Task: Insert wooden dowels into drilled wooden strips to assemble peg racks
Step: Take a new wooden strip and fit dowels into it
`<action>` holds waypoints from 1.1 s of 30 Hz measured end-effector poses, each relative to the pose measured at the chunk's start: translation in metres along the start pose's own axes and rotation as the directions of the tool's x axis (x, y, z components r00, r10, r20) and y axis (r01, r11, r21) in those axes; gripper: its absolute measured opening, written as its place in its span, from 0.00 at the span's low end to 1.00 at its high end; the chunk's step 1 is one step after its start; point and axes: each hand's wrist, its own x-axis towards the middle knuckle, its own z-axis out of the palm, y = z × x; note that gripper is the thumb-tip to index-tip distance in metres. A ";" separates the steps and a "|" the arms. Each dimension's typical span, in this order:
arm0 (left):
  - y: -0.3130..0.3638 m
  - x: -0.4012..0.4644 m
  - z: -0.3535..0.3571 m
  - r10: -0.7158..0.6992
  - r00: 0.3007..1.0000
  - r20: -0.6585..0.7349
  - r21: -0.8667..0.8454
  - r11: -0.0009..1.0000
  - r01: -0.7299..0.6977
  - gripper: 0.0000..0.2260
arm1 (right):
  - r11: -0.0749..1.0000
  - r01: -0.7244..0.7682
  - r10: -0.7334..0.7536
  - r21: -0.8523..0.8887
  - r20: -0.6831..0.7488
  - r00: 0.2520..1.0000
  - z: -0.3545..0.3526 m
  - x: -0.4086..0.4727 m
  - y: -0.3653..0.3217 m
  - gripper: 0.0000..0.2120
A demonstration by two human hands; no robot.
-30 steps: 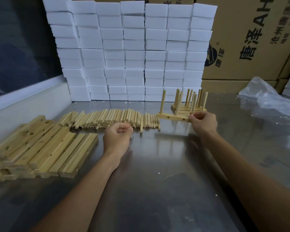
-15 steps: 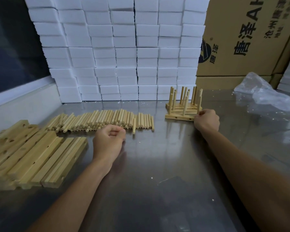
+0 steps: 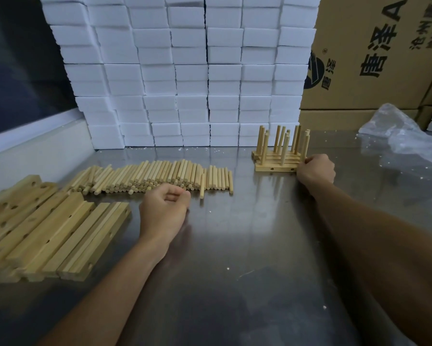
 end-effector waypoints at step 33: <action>0.017 -0.002 -0.032 0.354 0.931 -0.091 0.728 0.662 -0.180 0.02 | 0.761 -0.057 0.010 0.646 0.076 0.997 0.014 -0.102 -0.027 0.03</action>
